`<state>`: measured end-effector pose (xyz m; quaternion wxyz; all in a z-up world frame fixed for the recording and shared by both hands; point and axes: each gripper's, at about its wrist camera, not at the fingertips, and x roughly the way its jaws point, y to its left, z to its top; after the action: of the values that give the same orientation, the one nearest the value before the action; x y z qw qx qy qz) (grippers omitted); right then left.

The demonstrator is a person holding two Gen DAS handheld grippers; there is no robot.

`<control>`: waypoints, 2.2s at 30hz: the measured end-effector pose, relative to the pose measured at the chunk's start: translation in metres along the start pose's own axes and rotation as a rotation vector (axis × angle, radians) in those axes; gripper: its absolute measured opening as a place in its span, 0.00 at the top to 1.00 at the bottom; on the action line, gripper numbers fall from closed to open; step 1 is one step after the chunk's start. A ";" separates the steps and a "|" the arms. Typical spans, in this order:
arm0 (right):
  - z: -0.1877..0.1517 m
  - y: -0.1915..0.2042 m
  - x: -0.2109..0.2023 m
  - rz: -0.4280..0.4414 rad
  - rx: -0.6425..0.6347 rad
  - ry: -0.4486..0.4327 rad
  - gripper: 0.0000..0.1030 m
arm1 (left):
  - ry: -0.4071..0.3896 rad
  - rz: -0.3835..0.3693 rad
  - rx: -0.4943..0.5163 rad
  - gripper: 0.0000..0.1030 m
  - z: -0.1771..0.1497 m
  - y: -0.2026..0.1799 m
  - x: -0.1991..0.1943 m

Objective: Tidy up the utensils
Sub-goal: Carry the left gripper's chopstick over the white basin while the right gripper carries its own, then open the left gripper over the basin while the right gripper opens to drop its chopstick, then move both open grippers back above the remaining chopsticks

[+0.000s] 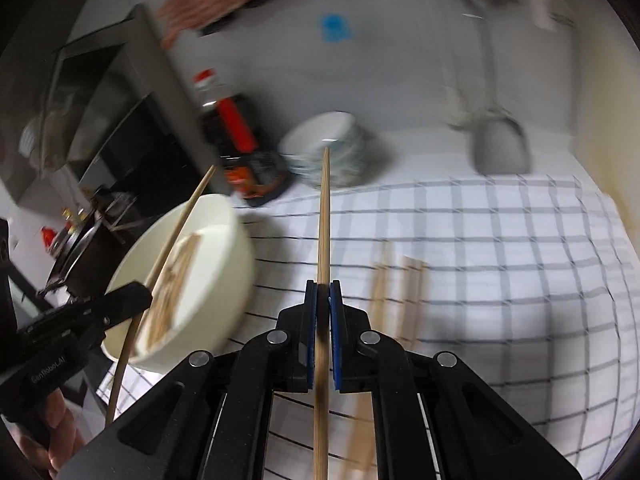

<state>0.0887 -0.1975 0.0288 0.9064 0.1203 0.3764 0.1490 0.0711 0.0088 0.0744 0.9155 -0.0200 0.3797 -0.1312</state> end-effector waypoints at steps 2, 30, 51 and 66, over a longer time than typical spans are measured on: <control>0.008 0.031 0.009 0.036 -0.035 0.005 0.94 | -0.015 0.041 -0.020 0.93 0.005 0.022 -0.007; 0.021 0.164 0.114 0.031 -0.164 0.126 0.74 | 0.008 0.254 -0.223 0.32 -0.005 0.181 0.013; -0.003 0.149 0.070 -0.031 -0.197 0.076 0.58 | -0.015 0.231 -0.201 0.13 -0.033 0.144 -0.013; -0.016 0.106 0.030 -0.041 -0.155 0.027 0.47 | -0.025 0.201 -0.140 0.08 -0.037 0.093 -0.023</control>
<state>0.0787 -0.0870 0.0333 0.9108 0.0399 0.3782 0.1606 0.0498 0.1066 0.0513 0.9250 -0.0473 0.3768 -0.0115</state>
